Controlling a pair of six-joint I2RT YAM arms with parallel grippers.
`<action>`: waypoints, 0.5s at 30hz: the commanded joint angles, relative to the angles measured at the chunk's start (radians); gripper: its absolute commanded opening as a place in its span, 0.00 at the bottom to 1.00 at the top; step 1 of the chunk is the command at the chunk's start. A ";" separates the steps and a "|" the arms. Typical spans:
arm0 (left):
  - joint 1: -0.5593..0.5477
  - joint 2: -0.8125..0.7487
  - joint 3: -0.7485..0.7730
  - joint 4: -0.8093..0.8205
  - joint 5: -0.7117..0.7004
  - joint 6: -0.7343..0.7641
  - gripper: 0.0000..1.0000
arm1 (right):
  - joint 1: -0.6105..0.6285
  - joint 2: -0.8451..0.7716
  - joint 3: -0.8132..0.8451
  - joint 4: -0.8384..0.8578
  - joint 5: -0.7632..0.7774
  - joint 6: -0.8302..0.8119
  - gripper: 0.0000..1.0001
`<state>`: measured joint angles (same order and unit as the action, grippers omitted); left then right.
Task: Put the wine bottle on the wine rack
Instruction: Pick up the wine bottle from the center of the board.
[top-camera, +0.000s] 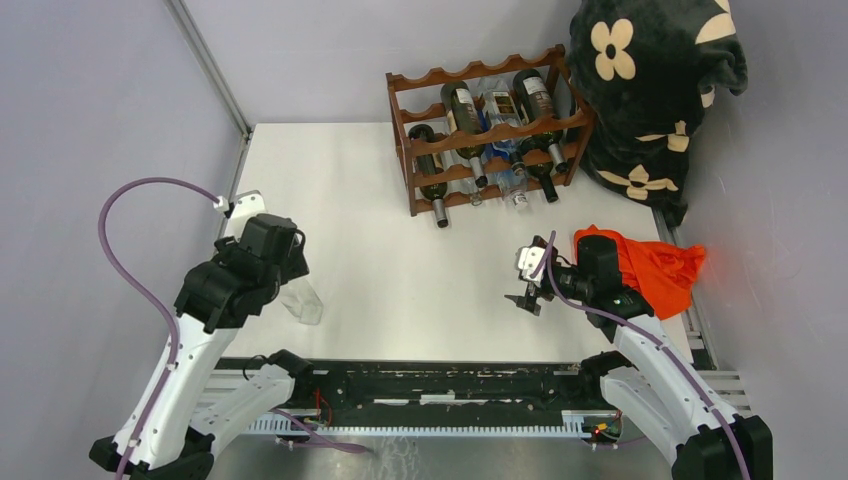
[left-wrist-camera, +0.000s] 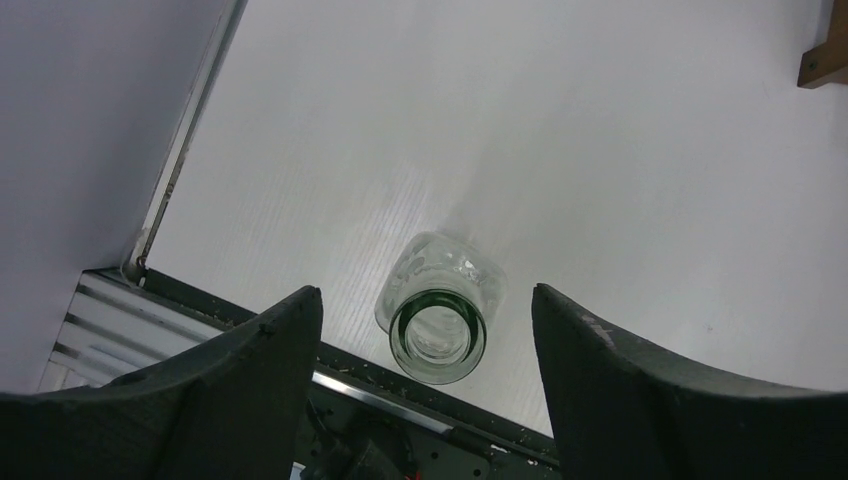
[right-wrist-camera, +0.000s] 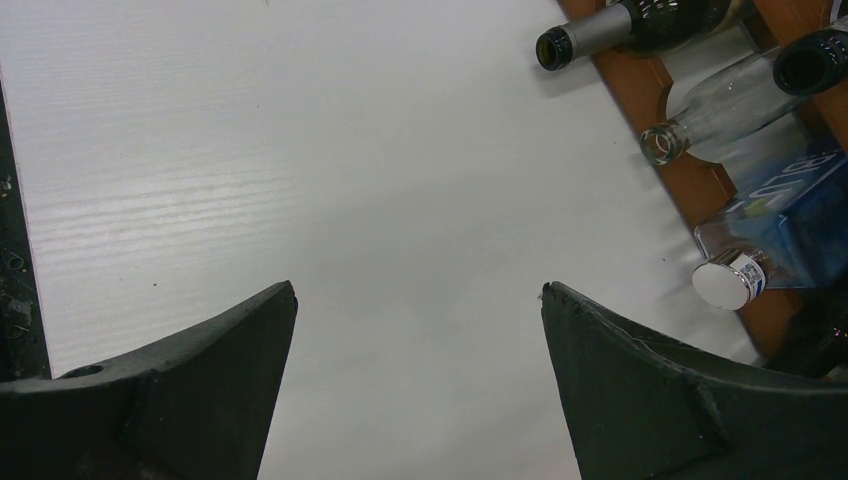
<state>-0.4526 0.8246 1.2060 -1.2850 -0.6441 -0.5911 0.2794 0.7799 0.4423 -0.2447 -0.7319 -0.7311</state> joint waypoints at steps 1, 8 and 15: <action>0.006 -0.010 -0.032 0.025 0.004 -0.071 0.81 | 0.002 -0.002 -0.002 0.033 -0.009 -0.011 0.98; 0.006 0.002 -0.052 0.044 0.018 -0.076 0.52 | 0.002 -0.001 -0.001 0.033 -0.006 -0.013 0.98; 0.006 0.006 -0.041 0.046 0.028 -0.055 0.28 | 0.002 -0.001 -0.002 0.031 -0.006 -0.013 0.98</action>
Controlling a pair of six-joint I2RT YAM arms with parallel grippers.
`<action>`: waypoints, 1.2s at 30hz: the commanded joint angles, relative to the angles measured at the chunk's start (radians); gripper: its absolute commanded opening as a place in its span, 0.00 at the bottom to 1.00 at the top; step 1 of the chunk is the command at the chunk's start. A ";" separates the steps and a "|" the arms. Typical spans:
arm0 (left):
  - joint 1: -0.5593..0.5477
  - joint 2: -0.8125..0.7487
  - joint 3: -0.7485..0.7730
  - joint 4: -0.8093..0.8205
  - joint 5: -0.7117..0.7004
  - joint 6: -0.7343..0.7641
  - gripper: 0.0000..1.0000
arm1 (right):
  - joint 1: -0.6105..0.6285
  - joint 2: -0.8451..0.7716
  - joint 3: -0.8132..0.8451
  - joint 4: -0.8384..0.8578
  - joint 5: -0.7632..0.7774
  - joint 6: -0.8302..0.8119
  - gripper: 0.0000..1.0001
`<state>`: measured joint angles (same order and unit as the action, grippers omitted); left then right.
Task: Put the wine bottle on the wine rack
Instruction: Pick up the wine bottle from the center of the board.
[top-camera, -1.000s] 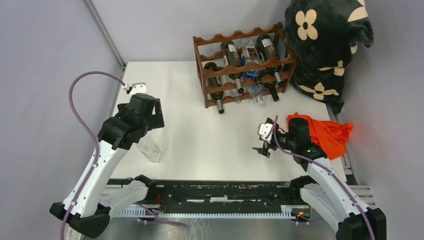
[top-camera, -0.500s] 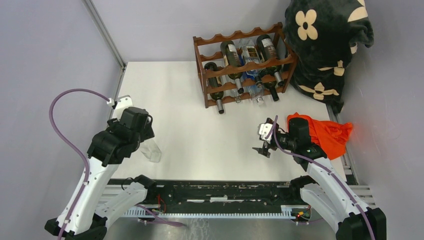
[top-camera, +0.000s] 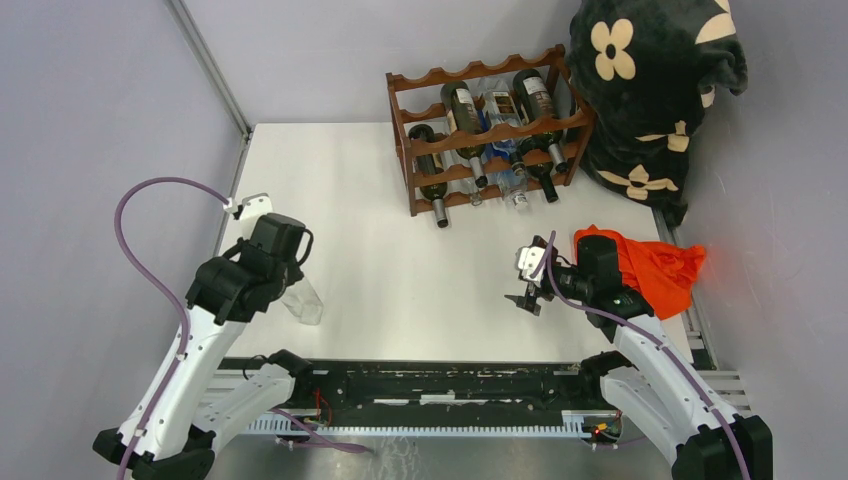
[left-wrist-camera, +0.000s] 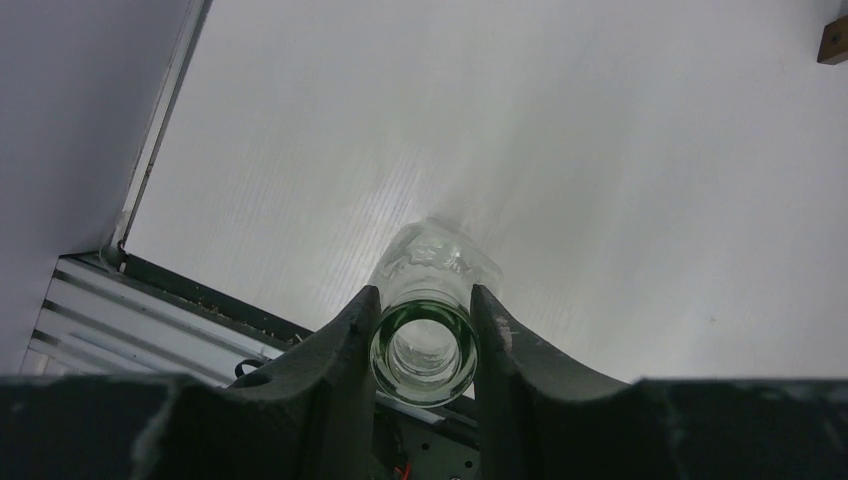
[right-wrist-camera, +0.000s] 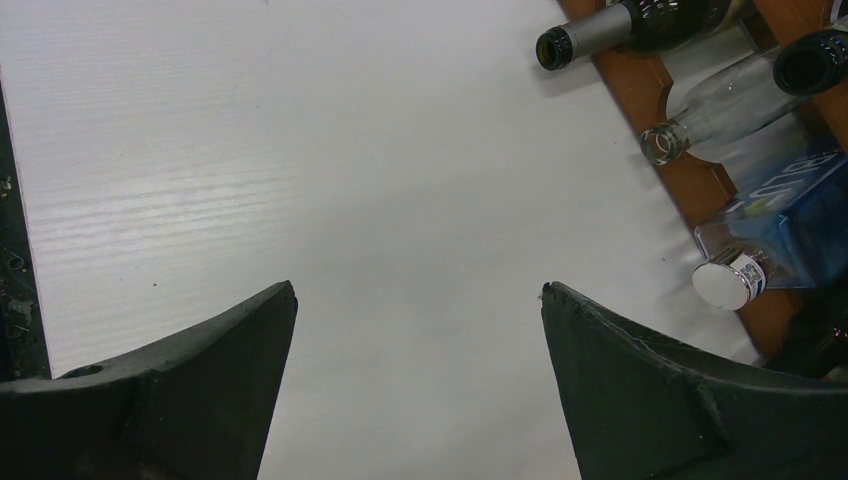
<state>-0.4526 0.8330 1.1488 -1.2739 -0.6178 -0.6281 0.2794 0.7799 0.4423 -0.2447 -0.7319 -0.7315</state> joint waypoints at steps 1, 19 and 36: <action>0.006 -0.001 0.019 0.037 0.007 -0.012 0.21 | 0.003 -0.001 -0.002 0.031 -0.007 -0.013 0.98; 0.003 0.059 0.138 0.198 0.474 0.170 0.02 | 0.003 0.018 0.000 0.028 -0.048 -0.008 0.98; -0.083 0.092 0.012 0.472 0.902 0.143 0.02 | 0.003 0.018 0.009 -0.014 -0.315 -0.045 0.98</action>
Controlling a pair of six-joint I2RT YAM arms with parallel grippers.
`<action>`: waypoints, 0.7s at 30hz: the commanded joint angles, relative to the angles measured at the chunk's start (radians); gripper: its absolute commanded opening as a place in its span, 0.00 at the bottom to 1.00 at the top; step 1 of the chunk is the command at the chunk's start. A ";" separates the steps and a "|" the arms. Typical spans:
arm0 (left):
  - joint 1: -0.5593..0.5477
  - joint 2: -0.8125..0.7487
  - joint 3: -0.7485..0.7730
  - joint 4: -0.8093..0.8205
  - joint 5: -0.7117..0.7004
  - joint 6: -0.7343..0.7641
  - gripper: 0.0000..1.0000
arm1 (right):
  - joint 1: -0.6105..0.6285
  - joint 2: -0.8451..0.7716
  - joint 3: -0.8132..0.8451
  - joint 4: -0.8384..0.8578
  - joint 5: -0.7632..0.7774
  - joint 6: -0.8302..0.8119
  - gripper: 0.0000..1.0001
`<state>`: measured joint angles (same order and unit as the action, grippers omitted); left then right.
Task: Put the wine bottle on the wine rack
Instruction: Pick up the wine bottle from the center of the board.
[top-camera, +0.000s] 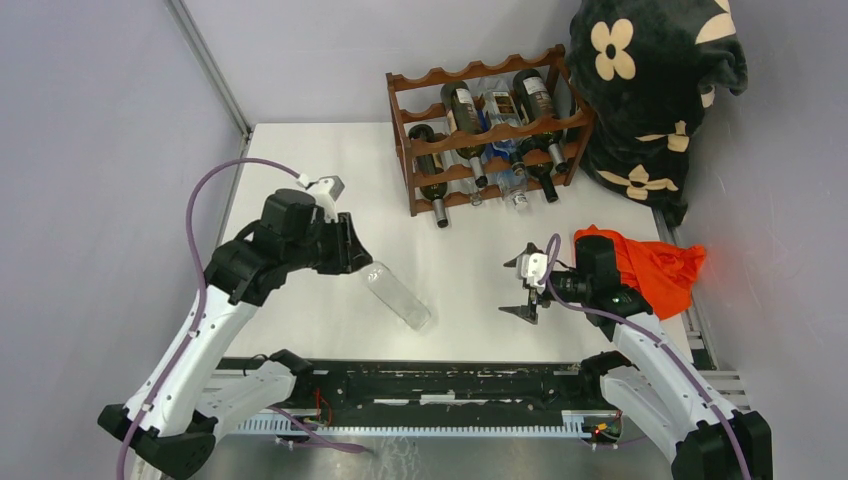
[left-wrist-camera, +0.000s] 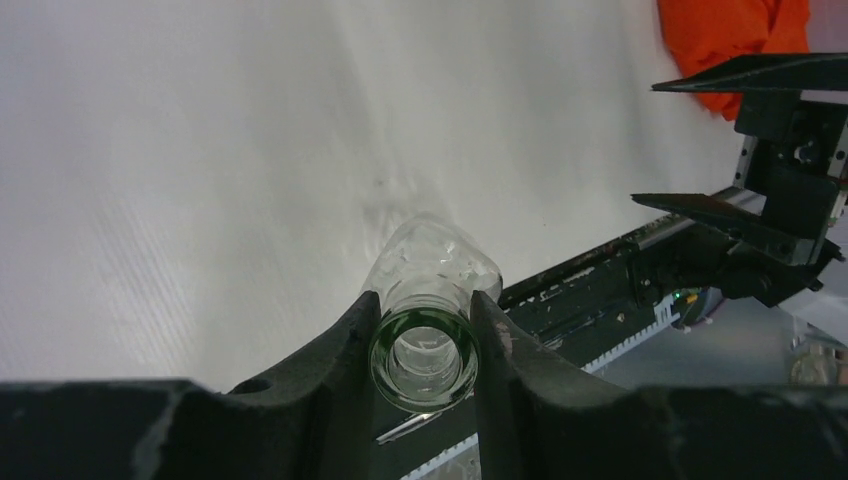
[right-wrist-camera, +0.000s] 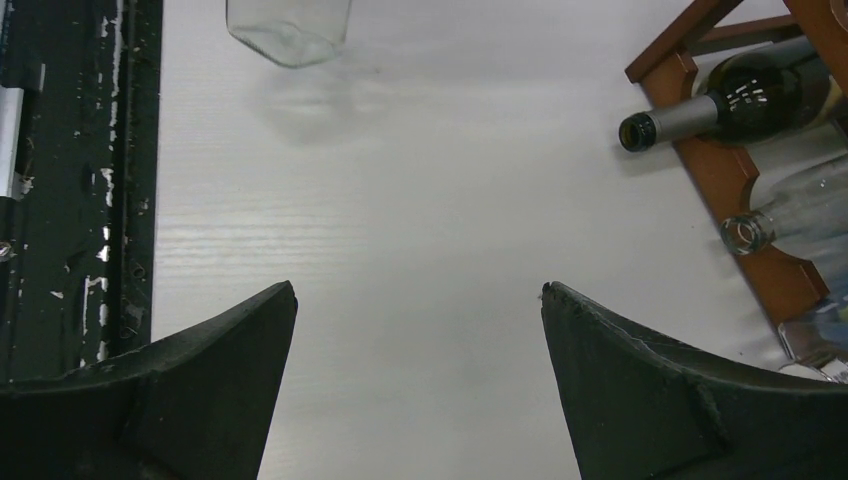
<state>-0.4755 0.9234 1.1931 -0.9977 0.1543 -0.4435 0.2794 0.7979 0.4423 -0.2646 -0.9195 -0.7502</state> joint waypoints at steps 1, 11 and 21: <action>-0.089 0.006 -0.041 0.224 0.119 -0.057 0.02 | 0.004 0.002 0.012 0.004 -0.142 -0.025 0.98; -0.312 0.117 -0.049 0.386 -0.055 -0.167 0.02 | 0.004 0.010 0.017 -0.001 -0.178 -0.024 0.98; -0.367 0.211 -0.048 0.531 -0.083 -0.288 0.02 | 0.013 0.016 -0.016 0.127 -0.130 0.117 0.98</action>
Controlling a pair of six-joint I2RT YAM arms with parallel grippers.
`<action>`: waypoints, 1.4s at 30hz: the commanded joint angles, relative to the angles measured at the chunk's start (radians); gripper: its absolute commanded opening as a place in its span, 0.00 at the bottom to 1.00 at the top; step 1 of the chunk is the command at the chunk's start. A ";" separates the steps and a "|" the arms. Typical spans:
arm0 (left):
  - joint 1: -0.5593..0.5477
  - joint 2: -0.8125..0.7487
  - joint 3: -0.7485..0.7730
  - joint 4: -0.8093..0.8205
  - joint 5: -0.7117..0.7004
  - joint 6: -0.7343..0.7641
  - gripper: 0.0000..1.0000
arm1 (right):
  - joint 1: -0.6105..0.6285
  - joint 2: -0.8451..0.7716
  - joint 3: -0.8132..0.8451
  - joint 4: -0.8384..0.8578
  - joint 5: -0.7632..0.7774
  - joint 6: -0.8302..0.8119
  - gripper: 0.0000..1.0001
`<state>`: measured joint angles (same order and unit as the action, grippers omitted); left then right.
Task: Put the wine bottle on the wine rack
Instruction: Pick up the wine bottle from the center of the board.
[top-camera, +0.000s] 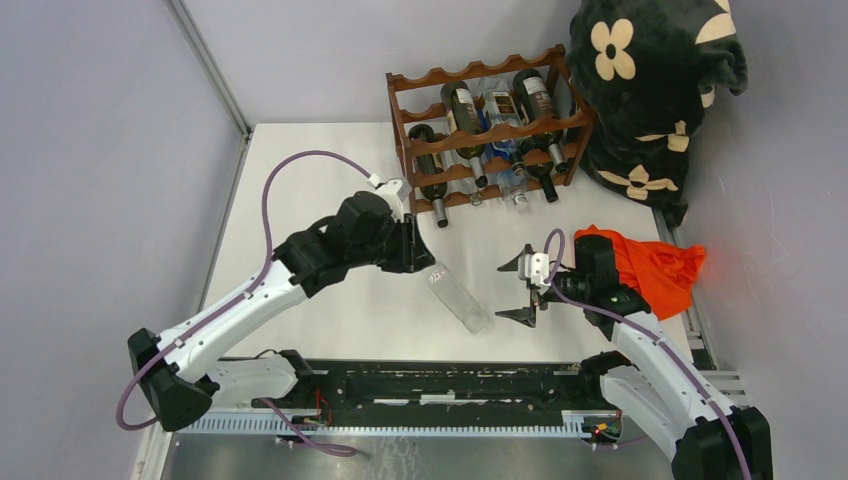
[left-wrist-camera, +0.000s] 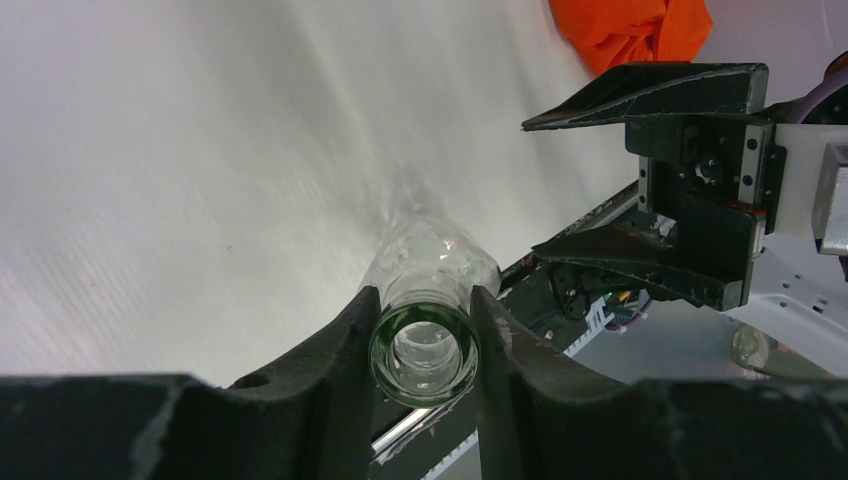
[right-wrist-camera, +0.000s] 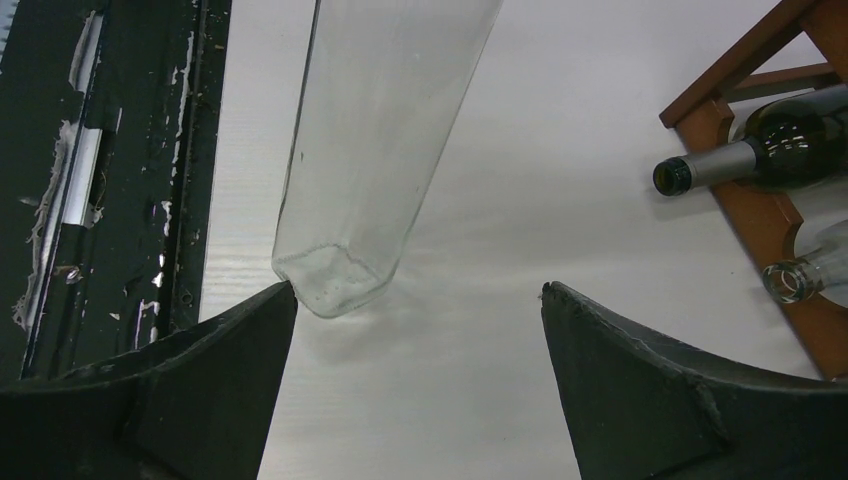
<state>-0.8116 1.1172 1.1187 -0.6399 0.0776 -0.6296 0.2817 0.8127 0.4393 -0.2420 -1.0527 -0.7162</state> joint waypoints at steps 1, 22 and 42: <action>-0.039 0.027 0.028 0.185 -0.006 -0.109 0.02 | 0.017 0.005 -0.018 0.125 0.002 0.107 0.98; -0.216 0.307 0.264 0.129 -0.377 -0.408 0.02 | 0.212 0.095 0.030 0.361 0.357 0.404 0.98; -0.232 0.201 0.152 0.278 -0.398 -0.414 0.97 | 0.233 0.098 0.027 0.407 0.494 0.439 0.04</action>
<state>-1.0370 1.4075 1.2812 -0.4599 -0.2794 -1.0157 0.5304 0.9401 0.4355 0.1062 -0.5125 -0.3080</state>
